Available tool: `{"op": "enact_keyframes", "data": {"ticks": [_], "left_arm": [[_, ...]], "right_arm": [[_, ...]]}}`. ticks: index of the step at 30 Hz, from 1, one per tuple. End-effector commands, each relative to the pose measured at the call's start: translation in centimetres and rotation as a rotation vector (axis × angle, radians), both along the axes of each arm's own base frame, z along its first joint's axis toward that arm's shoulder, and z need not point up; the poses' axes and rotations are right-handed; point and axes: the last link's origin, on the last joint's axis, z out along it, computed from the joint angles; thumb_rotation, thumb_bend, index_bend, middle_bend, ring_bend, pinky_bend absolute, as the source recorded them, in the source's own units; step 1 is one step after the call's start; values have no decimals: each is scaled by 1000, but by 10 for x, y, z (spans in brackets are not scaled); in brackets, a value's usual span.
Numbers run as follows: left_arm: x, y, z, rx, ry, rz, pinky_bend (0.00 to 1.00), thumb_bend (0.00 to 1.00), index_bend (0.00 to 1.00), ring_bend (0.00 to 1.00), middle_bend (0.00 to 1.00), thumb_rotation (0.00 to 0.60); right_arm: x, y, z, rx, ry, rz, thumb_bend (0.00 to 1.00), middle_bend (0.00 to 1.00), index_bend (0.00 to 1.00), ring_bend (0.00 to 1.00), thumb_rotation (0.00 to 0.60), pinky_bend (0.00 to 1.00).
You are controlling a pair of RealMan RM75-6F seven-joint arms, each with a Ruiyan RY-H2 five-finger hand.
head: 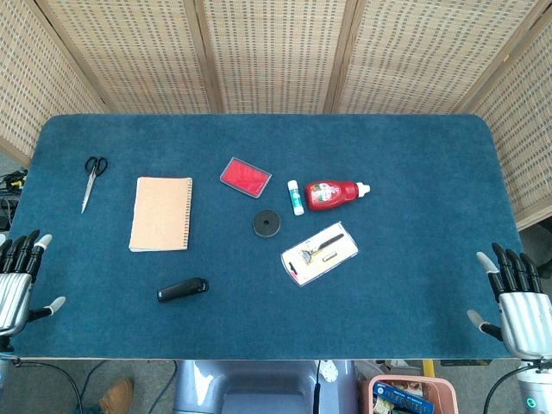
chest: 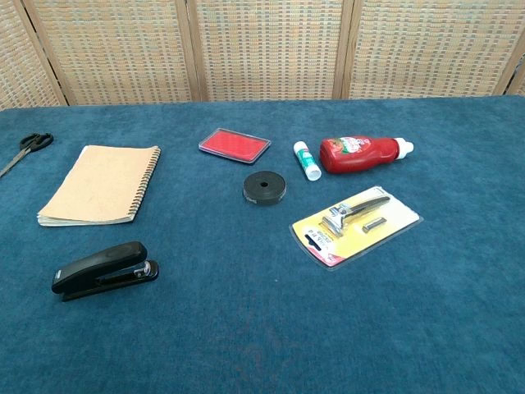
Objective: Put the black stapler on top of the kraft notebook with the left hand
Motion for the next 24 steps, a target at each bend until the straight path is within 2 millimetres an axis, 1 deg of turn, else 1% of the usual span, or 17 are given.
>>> {"op": "enact_keyframes", "data": {"ticks": [1, 4, 7, 8, 10, 12, 15, 17, 19, 22, 24], "left_arm": [[0, -2, -2, -19, -5, 1, 0, 0, 0, 0, 0, 600], [0, -1, -7, -51, -6, 4, 0, 0, 0, 0, 0, 600], [6, 3, -20, -138, -27, -17, 0, 0, 0, 0, 0, 600], [9, 7, -29, -177, -27, -42, 0, 0, 0, 0, 0, 600], [14, 12, -51, -258, -30, -79, 0, 0, 0, 0, 0, 600], [21, 17, -77, -336, -37, -105, 24, 0, 0, 0, 0, 600], [31, 24, -107, -401, -34, -129, 114, 0, 0, 4, 2, 600], [40, 30, -128, -425, -47, -141, 162, 1, 21, 46, 42, 600], [45, 33, -144, -437, -64, -134, 202, 18, 68, 104, 97, 600], [51, 36, -163, -439, -92, -112, 262, 78, 140, 188, 182, 600], [55, 39, -176, -423, -106, -93, 275, 124, 169, 222, 222, 600]], "right_arm": [[0, 0, 1, 5, -6, -6, 0, 0, 0, 0, 600, 0], [0, 0, 1, 10, -13, -10, 0, 0, 0, 0, 600, 0], [0, 0, 0, 16, -13, -13, 0, 0, 0, 0, 600, 0], [-1, -1, 0, 18, -12, -15, 0, 0, 0, 0, 600, 0], [-2, -2, -1, 23, -13, -21, 0, 0, 0, 0, 600, 0], [-2, -3, -1, 24, -14, -24, 0, 0, 0, 0, 600, 0], [-2, -4, -1, 24, -11, -29, 0, 0, 0, 0, 600, 0], [-3, -5, -2, 26, -10, -36, 0, 0, 0, 0, 600, 0], [-4, -5, -2, 27, -9, -41, 0, 0, 0, 0, 600, 0], [-6, -5, -2, 29, -12, -47, 0, 0, 0, 0, 600, 0], [-8, -6, -2, 36, -23, -56, 0, 0, 0, 0, 600, 0]]}}
